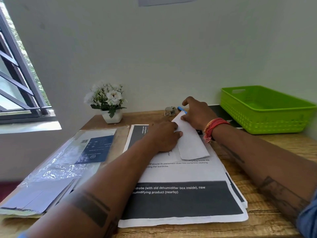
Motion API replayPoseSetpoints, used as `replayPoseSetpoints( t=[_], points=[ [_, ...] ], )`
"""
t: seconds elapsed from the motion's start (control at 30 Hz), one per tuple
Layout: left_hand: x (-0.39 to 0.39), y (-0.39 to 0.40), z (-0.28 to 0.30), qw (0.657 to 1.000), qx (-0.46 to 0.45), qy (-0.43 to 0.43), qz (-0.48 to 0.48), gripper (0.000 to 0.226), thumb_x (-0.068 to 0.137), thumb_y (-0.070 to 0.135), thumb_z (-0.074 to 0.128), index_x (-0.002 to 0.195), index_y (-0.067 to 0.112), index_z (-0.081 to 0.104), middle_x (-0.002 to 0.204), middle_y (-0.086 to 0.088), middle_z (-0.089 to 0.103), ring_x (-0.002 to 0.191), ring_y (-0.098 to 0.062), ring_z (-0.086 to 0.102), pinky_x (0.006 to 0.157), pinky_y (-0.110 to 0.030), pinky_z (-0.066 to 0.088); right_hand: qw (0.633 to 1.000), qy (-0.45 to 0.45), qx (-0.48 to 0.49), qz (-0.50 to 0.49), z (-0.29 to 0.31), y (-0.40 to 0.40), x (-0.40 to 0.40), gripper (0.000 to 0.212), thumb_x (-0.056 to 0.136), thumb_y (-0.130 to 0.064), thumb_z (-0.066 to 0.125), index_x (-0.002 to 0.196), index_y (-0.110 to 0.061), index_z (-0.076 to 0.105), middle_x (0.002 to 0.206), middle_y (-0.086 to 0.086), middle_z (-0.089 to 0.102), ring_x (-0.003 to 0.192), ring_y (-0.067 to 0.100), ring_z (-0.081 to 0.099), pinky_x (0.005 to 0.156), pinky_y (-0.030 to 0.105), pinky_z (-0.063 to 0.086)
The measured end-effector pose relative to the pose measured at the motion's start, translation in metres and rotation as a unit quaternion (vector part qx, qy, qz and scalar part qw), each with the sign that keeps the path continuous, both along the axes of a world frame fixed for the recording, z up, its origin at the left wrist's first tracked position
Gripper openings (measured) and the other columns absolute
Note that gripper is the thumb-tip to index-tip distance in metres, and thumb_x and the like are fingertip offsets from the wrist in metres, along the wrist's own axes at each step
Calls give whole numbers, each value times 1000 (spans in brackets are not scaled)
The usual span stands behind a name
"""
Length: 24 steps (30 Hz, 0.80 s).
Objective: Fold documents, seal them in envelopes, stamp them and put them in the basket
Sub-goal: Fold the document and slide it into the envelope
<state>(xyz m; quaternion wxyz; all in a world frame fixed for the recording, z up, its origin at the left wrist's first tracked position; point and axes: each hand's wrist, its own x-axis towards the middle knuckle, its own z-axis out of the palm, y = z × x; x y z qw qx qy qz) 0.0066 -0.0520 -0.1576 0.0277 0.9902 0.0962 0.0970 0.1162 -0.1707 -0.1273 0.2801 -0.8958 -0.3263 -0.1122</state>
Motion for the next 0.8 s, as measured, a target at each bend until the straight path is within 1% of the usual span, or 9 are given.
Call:
replayPoseSetpoints(
  t=[0.07, 0.13, 0.23, 0.3, 0.37, 0.47, 0.57, 0.7, 0.8],
  points=[
    [1, 2, 0, 1000, 13, -7, -16, 42, 101, 48, 44, 127, 22, 64, 125, -8, 58, 125, -29, 49, 106, -42, 37, 999, 18, 30, -16, -1, -3, -1, 44, 90, -25, 71, 128, -17, 52, 125, 15, 63, 111, 31, 60, 81, 28, 42],
    [2, 2, -2, 1000, 16, -8, -22, 43, 101, 49, 45, 125, 21, 66, 120, -9, 60, 120, -28, 51, 103, -42, 39, 997, 37, 59, -17, -1, -5, -3, 41, 91, -27, 69, 128, -17, 53, 127, 14, 63, 112, 29, 60, 82, 27, 42],
    [3, 0, -3, 1000, 10, -11, -22, 46, 100, 51, 45, 127, 20, 66, 119, -11, 60, 120, -29, 49, 102, -43, 40, 994, 61, 86, -1, 5, -9, -10, 47, 89, -32, 71, 129, -18, 53, 125, 9, 61, 108, 25, 59, 80, 25, 40],
    [4, -1, -3, 1000, 10, -8, -21, 48, 100, 52, 44, 129, 20, 65, 120, -12, 60, 122, -29, 48, 103, -44, 39, 994, 96, 52, 14, 11, -14, -14, 57, 84, -33, 76, 132, -17, 49, 119, 5, 57, 101, 22, 56, 79, 25, 38],
    [3, 0, -2, 1000, 0, -10, -21, 48, 99, 54, 46, 131, 22, 63, 124, -10, 60, 124, -28, 48, 105, -43, 38, 992, 122, -17, 29, 13, -19, -16, 63, 82, -30, 80, 133, -16, 47, 116, 4, 54, 98, 21, 56, 76, 27, 41],
    [-1, 2, 2, 998, -43, -6, -37, 53, 93, 60, 54, 133, 25, 60, 134, -3, 57, 128, -23, 49, 108, -39, 36, 992, 121, -44, 14, 9, -23, -14, 61, 81, -23, 81, 133, -13, 49, 127, 8, 57, 108, 23, 58, 84, 31, 47],
    [-8, 0, 12, 996, -42, 60, -54, 70, 87, 71, 55, 143, 28, 52, 149, 0, 47, 138, -21, 41, 115, -42, 33, 992, 123, -21, -4, 5, -25, -12, 57, 81, -23, 81, 130, -12, 54, 131, 9, 58, 113, 24, 58, 91, 32, 47],
    [-19, -7, 25, 984, -69, 155, -52, 99, 78, 81, 58, 157, 28, 31, 164, 8, 27, 149, -17, 26, 121, -38, 22, 993, 121, -6, -8, 4, -26, -12, 53, 81, -22, 80, 128, -9, 58, 128, 10, 61, 112, 25, 60, 88, 31, 46],
    [-23, -13, 30, 979, -61, 189, -50, 109, 74, 83, 58, 160, 28, 20, 168, 8, 14, 153, -17, 14, 122, -39, 14, 992, 124, -7, -8, 5, -26, -13, 49, 82, -21, 79, 125, -8, 60, 125, 10, 62, 109, 25, 60, 85, 31, 47]
  ],
)
